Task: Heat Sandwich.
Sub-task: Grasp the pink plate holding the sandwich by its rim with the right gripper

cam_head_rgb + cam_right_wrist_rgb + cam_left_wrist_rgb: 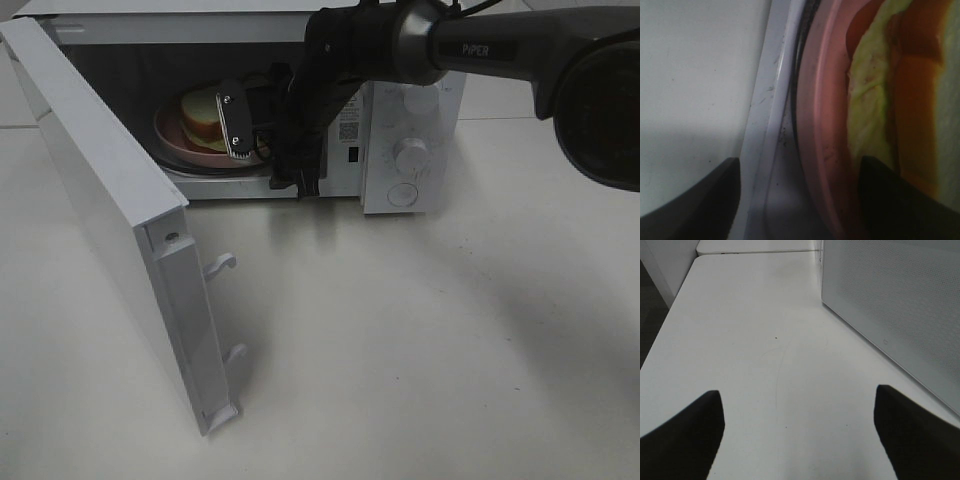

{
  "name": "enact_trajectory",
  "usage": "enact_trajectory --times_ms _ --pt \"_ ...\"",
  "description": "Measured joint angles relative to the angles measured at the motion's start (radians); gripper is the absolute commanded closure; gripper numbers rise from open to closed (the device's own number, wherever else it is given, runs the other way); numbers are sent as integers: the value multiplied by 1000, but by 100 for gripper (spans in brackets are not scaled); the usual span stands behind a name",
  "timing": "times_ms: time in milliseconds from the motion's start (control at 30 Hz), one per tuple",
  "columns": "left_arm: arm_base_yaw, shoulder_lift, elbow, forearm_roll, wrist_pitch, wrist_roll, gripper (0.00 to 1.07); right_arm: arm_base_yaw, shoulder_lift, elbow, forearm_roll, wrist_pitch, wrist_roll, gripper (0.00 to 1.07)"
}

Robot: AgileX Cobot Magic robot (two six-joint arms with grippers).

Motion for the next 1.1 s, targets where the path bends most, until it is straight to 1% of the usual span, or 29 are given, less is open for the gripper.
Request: enact_trajectory --times_ms 200,267,633,767,800,933,967,1033,1067,1100 --pt "0 0 0 0 0 0 30 -3 28 -14 10 -1 9 47" --pt "0 0 0 0 0 0 30 -5 44 -18 15 -17 10 50" --pt "0 0 0 0 0 0 30 -14 50 -23 36 -12 11 58" --pt "0 0 0 0 0 0 30 -13 52 -31 45 2 11 64" --pt "0 0 0 0 0 0 30 -13 52 -31 45 2 11 64" --pt "0 0 0 0 0 0 30 -14 52 -31 50 3 11 72" --pt "0 0 0 0 0 0 30 -14 52 -31 50 3 11 72" --pt "0 0 0 0 0 0 30 -14 52 -31 51 3 11 76" --pt "0 0 0 0 0 0 30 -14 52 -31 51 3 11 79" --pt "0 0 0 0 0 0 30 -14 52 -31 51 3 11 86"
